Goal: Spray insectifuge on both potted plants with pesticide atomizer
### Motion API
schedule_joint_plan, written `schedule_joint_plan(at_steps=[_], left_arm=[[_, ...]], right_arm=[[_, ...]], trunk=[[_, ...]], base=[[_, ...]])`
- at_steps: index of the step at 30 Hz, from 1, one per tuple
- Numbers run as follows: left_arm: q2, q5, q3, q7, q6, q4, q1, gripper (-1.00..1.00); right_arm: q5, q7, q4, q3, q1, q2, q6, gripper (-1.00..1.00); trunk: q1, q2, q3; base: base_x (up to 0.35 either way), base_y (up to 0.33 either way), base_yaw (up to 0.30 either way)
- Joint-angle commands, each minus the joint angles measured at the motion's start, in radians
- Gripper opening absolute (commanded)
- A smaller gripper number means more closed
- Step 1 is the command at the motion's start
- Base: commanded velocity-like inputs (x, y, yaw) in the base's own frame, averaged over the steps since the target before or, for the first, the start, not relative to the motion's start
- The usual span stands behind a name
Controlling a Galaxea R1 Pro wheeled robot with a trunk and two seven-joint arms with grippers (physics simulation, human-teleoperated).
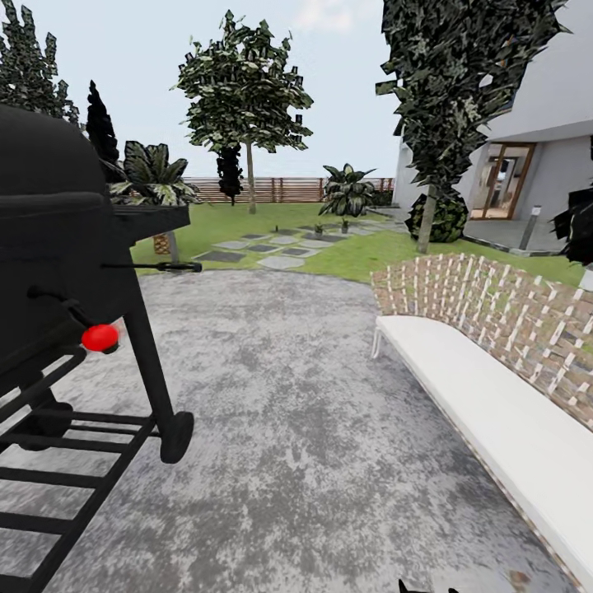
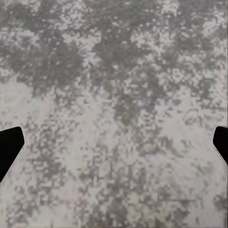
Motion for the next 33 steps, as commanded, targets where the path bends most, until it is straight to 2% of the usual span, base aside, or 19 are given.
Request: schedule_joint_plan(at_steps=[1,24,33], left_arm=[[0.001,0.007,-0.001,0.001,-0.003,0.001,-0.001,1.0],[0.008,0.008,-0.001,0.004,-0.003,0.001,0.001,1.0],[0.009,0.008,-0.001,0.004,-0.003,0.001,0.001,1.0]], right_arm=[[0.0,0.002,0.001,-0.006,-0.001,0.0,-0.004,1.0],[0.001,0.002,0.001,-0.006,-0.001,0.0,-0.004,1.0],[0.002,0.002,0.001,-0.006,-0.001,-0.001,-0.004,1.0]], trunk=[[0.0,0.0,-0.001],[0.0,0.0,-0.001],[0.0,0.0,-0.001]], base=[[0.284,0.0,0.0],[0.279,0.0,0.041],[0.336,-0.077,0.001]])
